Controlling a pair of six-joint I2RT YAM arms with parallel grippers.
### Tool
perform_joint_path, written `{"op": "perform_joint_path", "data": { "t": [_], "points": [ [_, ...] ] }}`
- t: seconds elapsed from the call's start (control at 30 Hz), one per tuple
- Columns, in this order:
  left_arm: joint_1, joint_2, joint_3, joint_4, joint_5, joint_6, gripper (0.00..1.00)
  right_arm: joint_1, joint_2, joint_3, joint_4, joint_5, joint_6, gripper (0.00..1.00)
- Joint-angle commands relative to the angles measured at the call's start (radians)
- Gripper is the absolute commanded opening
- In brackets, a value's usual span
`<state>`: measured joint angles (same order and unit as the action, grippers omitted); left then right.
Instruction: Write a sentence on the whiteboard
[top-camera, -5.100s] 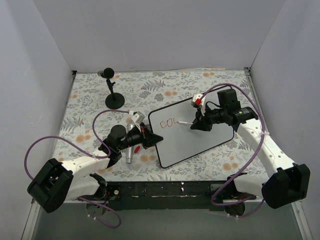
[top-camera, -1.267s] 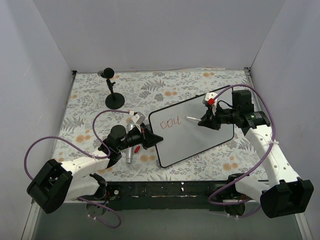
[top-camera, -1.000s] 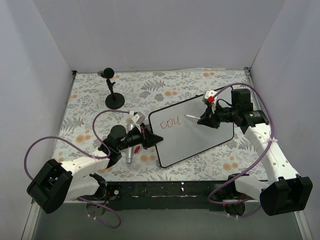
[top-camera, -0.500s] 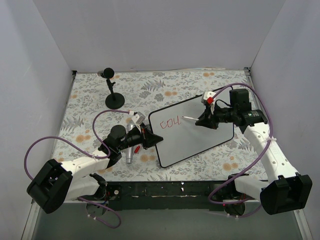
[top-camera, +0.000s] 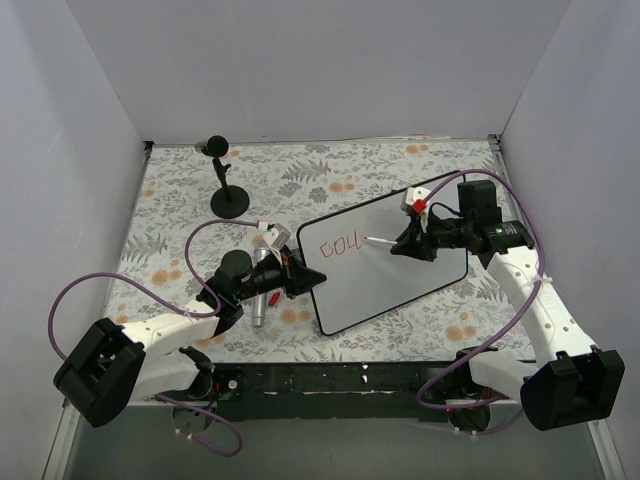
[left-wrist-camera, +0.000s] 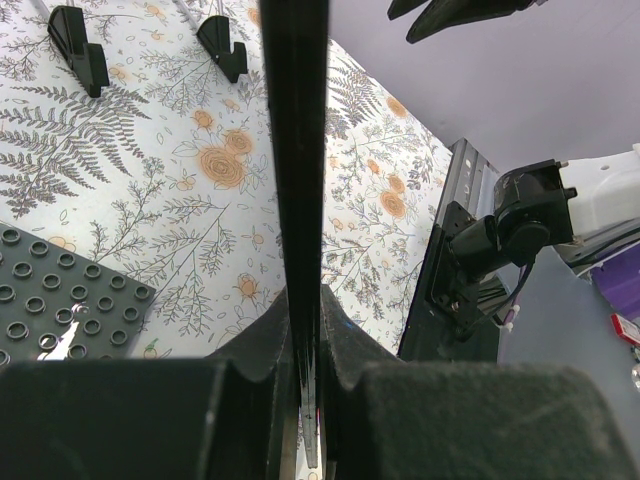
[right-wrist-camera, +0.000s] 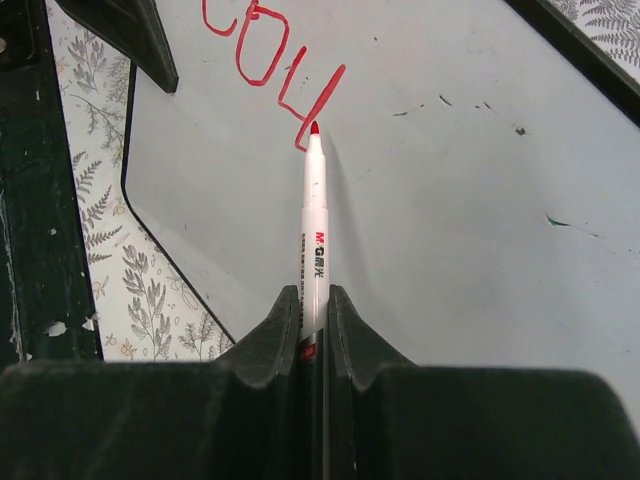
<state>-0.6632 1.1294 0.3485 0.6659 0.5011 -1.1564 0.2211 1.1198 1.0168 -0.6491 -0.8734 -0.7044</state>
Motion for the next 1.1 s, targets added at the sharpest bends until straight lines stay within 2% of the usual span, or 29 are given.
{"op": "perform_joint_path", "data": {
  "t": [0.0, 0.63, 1.07],
  "points": [
    [-0.003, -0.010, 0.003, 0.000, -0.016, 0.038, 0.00, 0.020, -0.011, 0.005, -0.004, 0.005, -0.021, 0.01],
    [-0.003, -0.014, 0.003, 0.001, -0.019, 0.029, 0.00, 0.049, -0.003, 0.052, -0.044, 0.053, -0.073, 0.01],
    [-0.003, -0.017, -0.005, 0.011, -0.019, 0.027, 0.00, 0.054, 0.009, 0.048, -0.099, -0.009, -0.142, 0.01]
  ]
}}
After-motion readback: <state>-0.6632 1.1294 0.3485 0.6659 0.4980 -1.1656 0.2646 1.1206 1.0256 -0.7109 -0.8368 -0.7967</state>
